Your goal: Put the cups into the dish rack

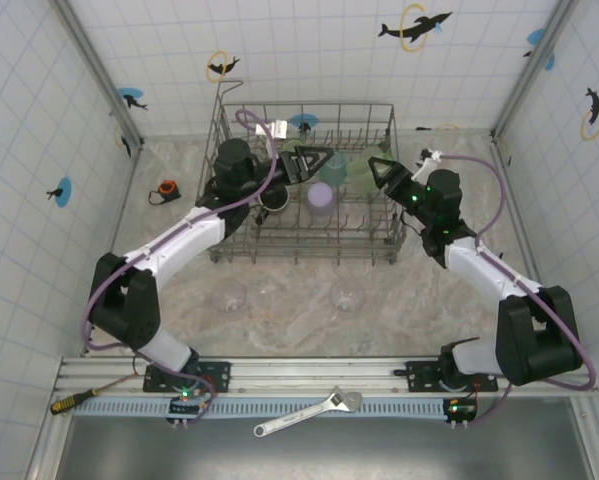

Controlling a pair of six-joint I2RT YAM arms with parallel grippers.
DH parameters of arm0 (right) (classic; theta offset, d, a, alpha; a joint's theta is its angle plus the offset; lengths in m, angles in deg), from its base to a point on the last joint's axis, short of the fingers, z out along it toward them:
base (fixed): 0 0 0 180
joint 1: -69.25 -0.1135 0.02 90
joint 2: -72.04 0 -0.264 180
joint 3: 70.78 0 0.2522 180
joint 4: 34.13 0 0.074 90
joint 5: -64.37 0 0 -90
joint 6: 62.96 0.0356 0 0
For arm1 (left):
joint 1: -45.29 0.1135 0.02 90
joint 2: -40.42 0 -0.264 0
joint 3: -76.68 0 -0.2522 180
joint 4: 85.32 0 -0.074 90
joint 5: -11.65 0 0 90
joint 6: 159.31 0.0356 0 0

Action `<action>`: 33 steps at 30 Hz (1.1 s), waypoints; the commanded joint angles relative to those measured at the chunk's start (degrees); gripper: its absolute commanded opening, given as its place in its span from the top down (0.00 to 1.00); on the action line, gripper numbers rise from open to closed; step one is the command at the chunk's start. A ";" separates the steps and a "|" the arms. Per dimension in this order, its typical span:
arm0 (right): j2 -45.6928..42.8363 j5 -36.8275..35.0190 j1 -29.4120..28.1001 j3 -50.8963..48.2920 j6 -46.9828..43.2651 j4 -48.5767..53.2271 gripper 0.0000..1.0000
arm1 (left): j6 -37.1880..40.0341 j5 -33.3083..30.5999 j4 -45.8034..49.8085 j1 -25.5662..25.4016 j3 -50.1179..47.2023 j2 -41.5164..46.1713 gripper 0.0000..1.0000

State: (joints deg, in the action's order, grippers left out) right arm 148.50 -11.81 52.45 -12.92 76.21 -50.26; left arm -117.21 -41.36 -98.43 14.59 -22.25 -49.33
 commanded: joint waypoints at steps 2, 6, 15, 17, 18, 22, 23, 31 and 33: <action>-1.06 -6.89 -1.28 3.50 -9.32 5.84 0.48 | 7.78 -5.89 9.56 0.08 -1.55 3.77 0.03; -0.38 -13.32 -3.42 5.78 -16.19 10.13 0.48 | 10.54 -10.92 15.14 0.36 -2.23 6.47 0.03; 3.82 -23.43 -7.62 10.08 -26.44 13.80 0.48 | 16.16 -18.12 24.25 0.83 -2.33 9.45 0.02; 4.78 -26.08 -8.68 10.51 -28.23 14.02 0.47 | 17.12 -19.11 24.83 0.96 -2.75 10.10 0.03; 5.22 -27.18 -9.03 10.75 -28.97 14.27 0.48 | 17.47 -19.40 25.01 1.06 -2.87 10.29 0.03; 7.21 -32.10 -10.66 12.17 -31.94 15.10 0.48 | 18.70 -19.85 25.70 1.32 -3.14 10.74 0.02; 7.65 -33.16 -11.10 12.39 -32.61 15.20 0.48 | 18.87 -19.97 25.80 1.32 -3.23 10.74 0.03; 11.12 -39.25 -12.46 14.17 -35.04 15.31 0.47 | 20.28 -20.56 26.19 1.49 -3.58 10.83 0.03; 11.83 -40.49 -12.65 14.81 -35.95 15.44 0.48 | 20.23 -20.39 26.17 1.51 -3.59 10.75 0.03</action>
State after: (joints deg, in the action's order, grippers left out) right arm 159.39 -48.13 40.21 -1.18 42.33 -33.59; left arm -99.03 -61.12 -73.17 15.64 -25.16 -39.69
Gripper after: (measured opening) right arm 0.736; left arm 0.974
